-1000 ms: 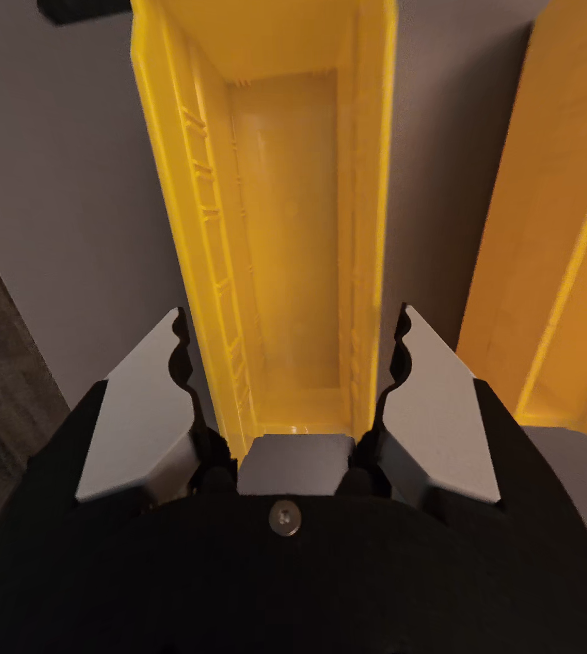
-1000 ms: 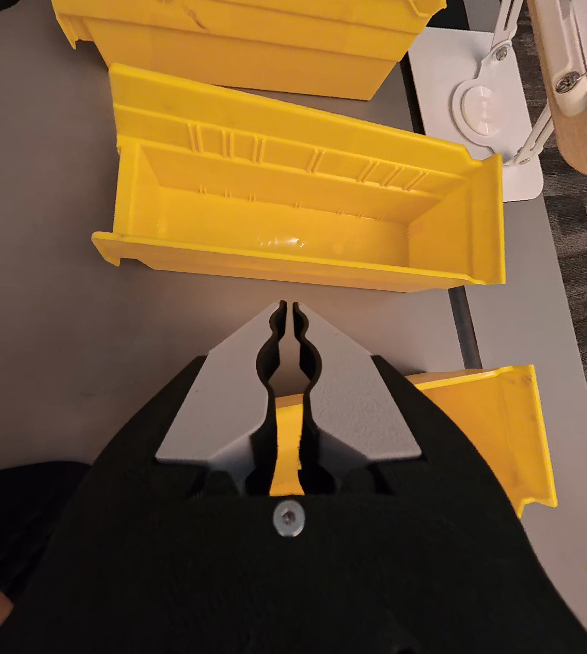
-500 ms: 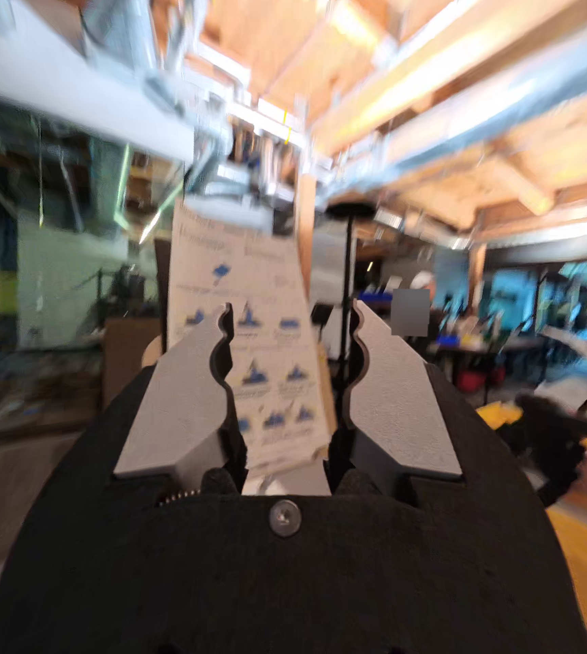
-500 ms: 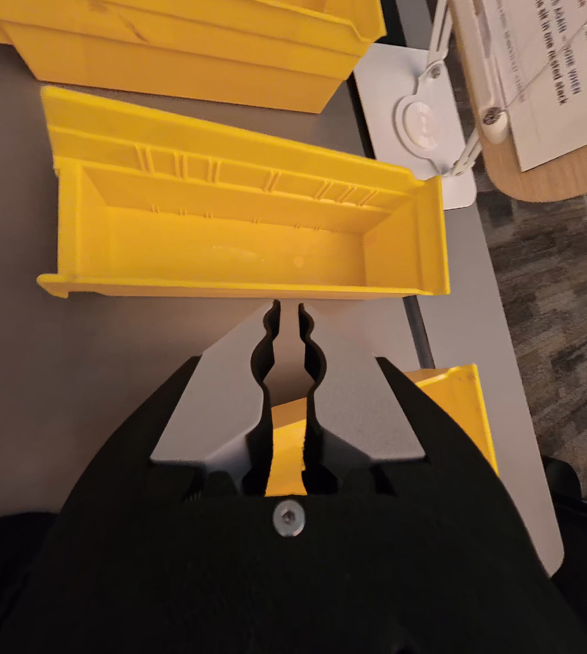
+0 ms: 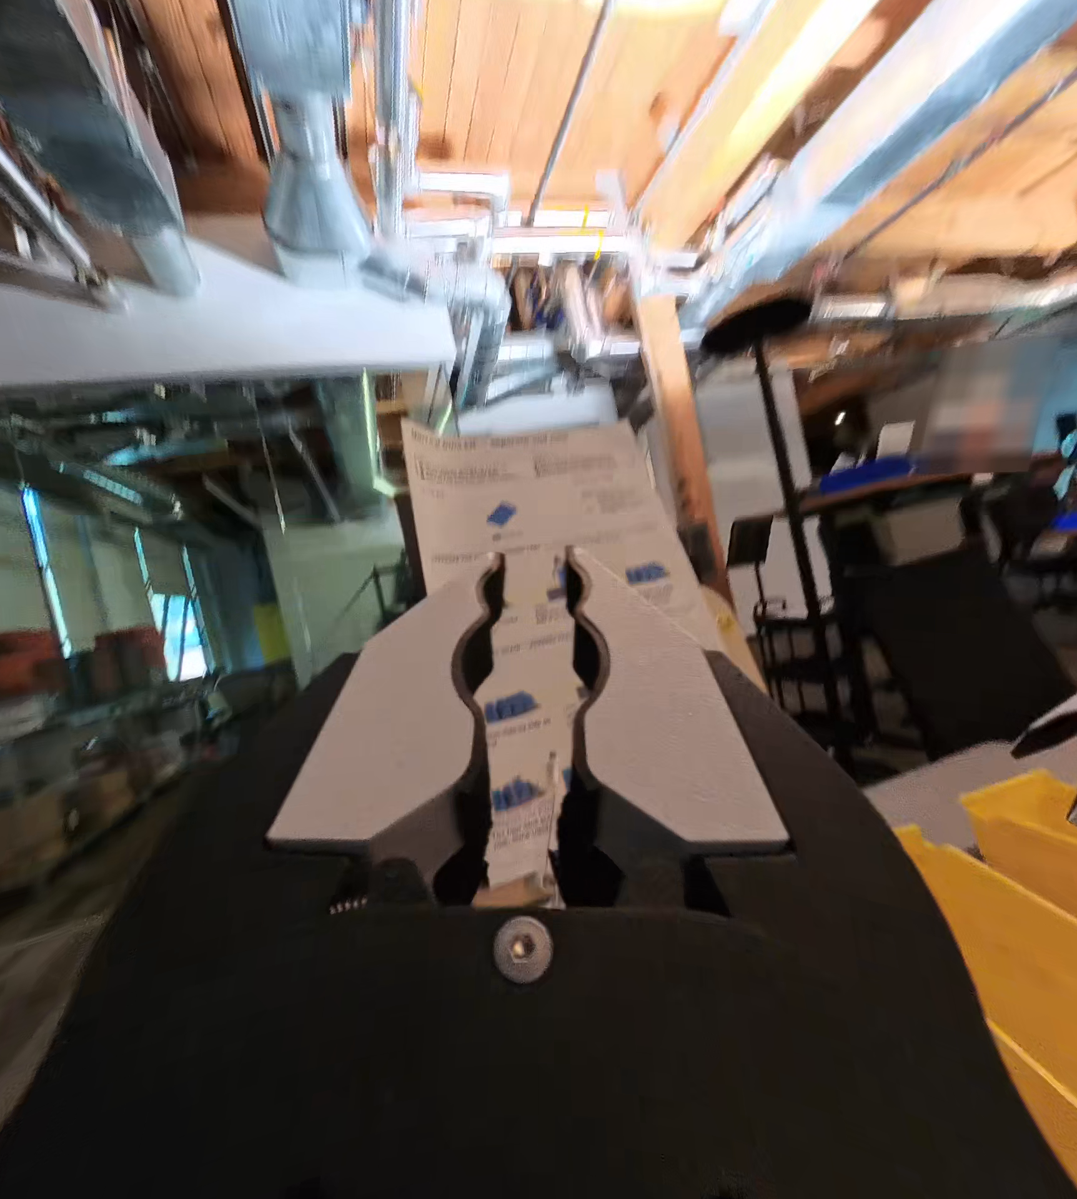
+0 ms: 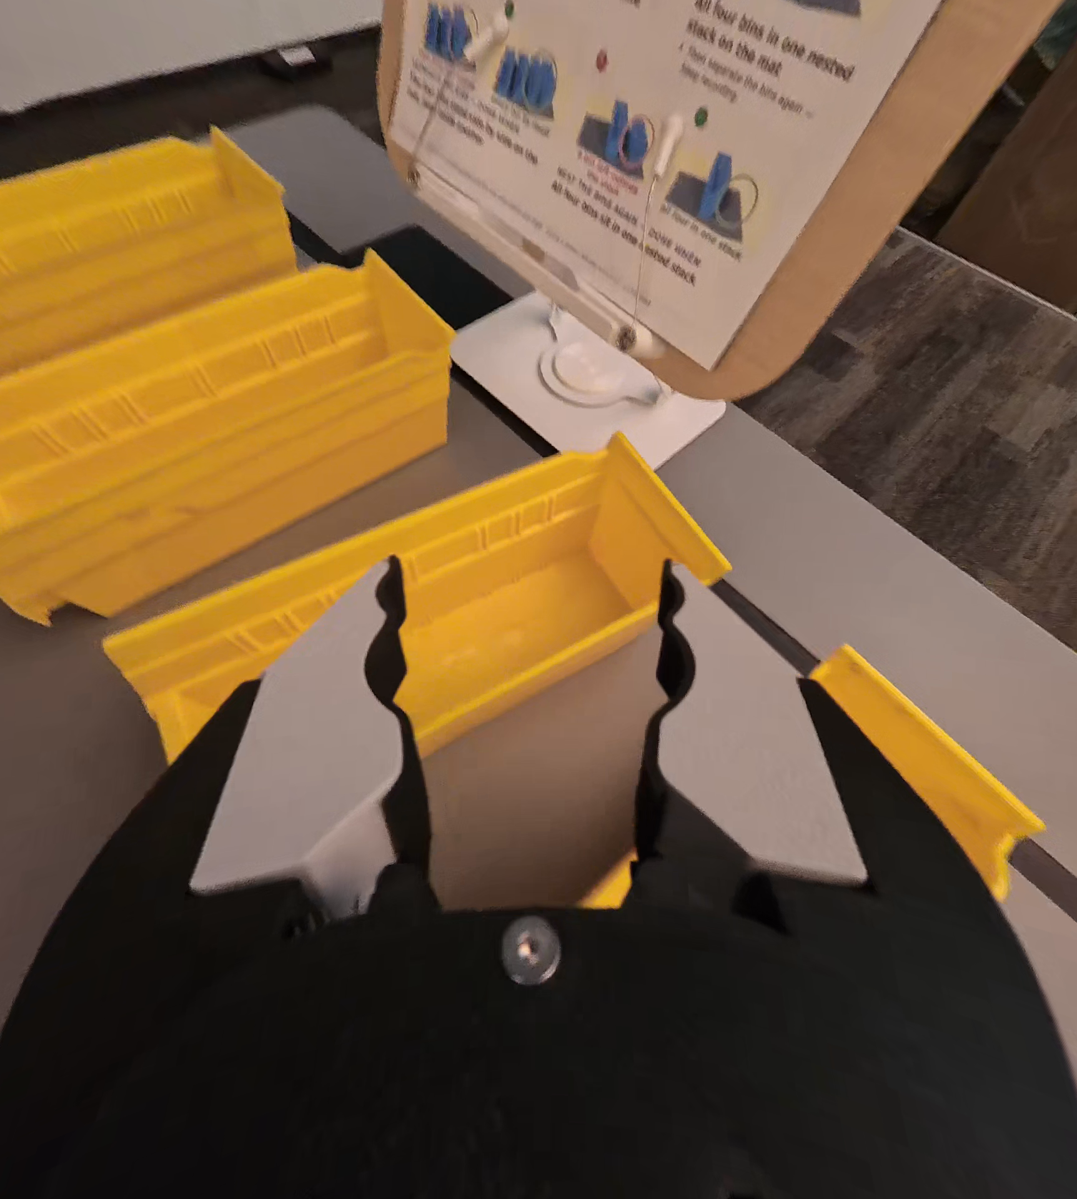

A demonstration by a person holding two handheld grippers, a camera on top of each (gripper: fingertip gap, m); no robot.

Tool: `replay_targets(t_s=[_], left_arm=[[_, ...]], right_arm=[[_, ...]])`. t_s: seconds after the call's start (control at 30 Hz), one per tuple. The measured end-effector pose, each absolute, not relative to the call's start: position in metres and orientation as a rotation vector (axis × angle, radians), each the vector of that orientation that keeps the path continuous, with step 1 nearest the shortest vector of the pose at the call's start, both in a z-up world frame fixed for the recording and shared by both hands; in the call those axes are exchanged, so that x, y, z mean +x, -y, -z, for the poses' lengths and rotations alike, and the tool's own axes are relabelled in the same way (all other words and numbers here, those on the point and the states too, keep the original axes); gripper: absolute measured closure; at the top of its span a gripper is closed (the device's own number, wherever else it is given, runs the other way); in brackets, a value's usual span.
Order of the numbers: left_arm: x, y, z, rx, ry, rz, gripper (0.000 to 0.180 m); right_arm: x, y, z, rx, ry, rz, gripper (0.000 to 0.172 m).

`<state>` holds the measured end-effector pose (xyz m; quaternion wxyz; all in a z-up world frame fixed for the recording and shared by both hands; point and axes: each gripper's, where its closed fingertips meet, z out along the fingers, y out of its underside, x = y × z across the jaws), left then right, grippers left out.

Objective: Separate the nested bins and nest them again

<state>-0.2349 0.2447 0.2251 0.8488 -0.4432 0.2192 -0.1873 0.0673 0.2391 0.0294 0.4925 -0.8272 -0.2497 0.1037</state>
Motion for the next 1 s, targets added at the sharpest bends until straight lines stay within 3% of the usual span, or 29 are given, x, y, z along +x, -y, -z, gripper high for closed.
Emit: replay_targets(t_s=[0.03, 0.13, 0.33, 0.43, 0.57, 0.8, 0.87, 1.0], left_arm=[[-0.231, -0.248, -0.223, -0.983, -0.469, 0.391, 0.155], [-0.216, -0.240, -0.225, -1.011, -0.519, 0.504, 0.143], [-0.207, -0.217, -0.228, -1.100, -0.580, 0.836, 0.143], [-0.223, -0.221, -0.229, -1.119, -0.539, 0.784, 0.143], [-0.256, -0.232, -0.233, -1.109, -0.415, 0.797, 0.140], [-0.258, -0.255, -0.204, -1.333, -0.447, 0.637, 0.131], [-0.252, -0.250, -0.204, -1.330, -0.468, 0.672, 0.132], [-0.248, -0.241, -0.203, -1.336, -0.498, 0.831, 0.136]], right_arm=[[0.060, -0.240, -0.032, -1.979, 0.603, -0.264, 0.086], [0.035, -0.243, -0.036, -1.936, 0.564, -0.355, 0.079], [0.038, -0.251, 0.001, -2.092, 0.302, -0.281, 0.063], [0.037, -0.235, 0.022, -2.225, 0.074, -0.397, 0.039], [0.047, -0.242, 0.027, -2.239, -0.183, -0.389, 0.022], [0.020, -0.255, 0.073, -2.658, -0.251, -0.186, 0.021], [0.034, -0.255, 0.088, -2.771, -0.269, 0.033, 0.021], [0.030, -0.252, 0.115, -2.924, -0.378, -0.022, 0.018]])
